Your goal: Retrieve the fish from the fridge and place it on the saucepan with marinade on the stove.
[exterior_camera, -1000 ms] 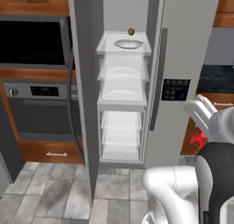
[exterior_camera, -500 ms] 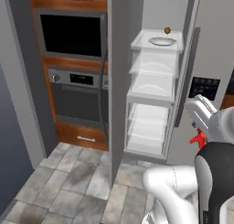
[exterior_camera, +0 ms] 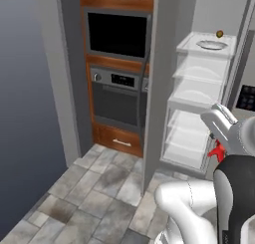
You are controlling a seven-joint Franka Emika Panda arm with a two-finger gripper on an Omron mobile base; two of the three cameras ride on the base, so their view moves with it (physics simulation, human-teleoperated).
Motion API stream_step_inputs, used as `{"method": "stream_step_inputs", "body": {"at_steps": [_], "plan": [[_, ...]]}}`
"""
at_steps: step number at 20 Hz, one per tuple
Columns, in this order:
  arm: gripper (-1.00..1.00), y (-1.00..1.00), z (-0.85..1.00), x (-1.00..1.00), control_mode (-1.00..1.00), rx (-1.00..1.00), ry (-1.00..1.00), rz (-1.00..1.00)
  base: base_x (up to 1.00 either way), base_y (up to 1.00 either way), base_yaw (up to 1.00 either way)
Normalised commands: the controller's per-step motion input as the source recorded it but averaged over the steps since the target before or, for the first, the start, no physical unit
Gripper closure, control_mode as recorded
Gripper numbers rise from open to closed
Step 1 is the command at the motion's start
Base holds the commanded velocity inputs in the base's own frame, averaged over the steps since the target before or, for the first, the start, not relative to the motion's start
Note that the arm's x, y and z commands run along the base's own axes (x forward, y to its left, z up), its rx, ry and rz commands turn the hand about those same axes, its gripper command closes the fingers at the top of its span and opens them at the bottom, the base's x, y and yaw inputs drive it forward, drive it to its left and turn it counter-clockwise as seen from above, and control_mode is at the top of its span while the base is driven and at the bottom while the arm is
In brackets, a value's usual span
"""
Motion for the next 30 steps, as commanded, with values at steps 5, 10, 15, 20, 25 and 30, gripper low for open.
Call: {"method": "stream_step_inputs", "body": {"at_steps": [5,10,15,20,25,30], "plan": [[1.0,0.0,0.0,0.0,1.0,0.0,0.0,0.0,-0.88,0.0,0.39],[1.0,0.0,0.0,0.0,1.0,0.0,0.0,0.0,-0.99,-0.03,0.39],[1.0,0.0,0.0,0.0,1.0,0.0,0.0,0.0,-1.0,-0.21,0.33],[1.0,0.0,0.0,0.0,1.0,0.0,0.0,0.0,-1.0,-0.18,0.32],[1.0,0.0,0.0,0.0,1.0,0.0,0.0,0.0,-0.76,0.06,0.34],[1.0,0.0,0.0,0.0,1.0,0.0,0.0,0.0,-0.44,0.41,0.34]]}}
